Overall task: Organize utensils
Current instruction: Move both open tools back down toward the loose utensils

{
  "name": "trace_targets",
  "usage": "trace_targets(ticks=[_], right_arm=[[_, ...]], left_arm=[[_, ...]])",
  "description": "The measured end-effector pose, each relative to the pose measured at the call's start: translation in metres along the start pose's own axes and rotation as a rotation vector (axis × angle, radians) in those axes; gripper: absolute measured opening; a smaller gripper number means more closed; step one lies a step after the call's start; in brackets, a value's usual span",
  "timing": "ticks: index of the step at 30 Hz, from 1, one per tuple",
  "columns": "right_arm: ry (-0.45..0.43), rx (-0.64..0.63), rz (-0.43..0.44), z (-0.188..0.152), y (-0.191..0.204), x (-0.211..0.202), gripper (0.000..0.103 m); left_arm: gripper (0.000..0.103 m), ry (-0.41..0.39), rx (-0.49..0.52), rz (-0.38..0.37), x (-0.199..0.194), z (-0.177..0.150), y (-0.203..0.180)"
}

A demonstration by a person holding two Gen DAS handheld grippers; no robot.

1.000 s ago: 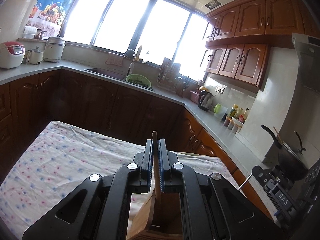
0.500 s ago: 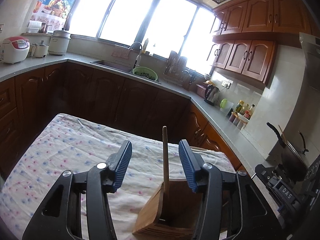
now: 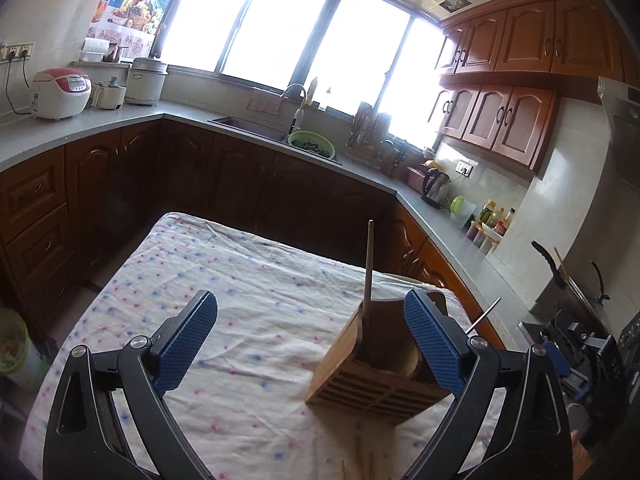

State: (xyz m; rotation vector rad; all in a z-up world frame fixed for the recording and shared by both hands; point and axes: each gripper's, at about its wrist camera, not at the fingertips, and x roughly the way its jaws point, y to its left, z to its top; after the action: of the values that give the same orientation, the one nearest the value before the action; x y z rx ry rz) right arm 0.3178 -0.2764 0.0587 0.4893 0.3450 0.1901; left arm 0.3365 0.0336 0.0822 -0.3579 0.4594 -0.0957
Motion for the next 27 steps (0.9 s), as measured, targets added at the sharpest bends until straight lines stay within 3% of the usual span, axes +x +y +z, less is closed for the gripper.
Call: trace_targets(ticks=[12, 27], right_arm=[[0.032, -0.116, 0.034, -0.035, 0.03, -0.081, 0.099], [0.118, -0.119, -0.001, -0.09, 0.013, -0.137, 0.099]], left_arm=[[0.097, 0.054, -0.001, 0.02, -0.082, -0.049, 0.019], [0.097, 0.166, 0.03, 0.035, -0.121, -0.117, 0.022]])
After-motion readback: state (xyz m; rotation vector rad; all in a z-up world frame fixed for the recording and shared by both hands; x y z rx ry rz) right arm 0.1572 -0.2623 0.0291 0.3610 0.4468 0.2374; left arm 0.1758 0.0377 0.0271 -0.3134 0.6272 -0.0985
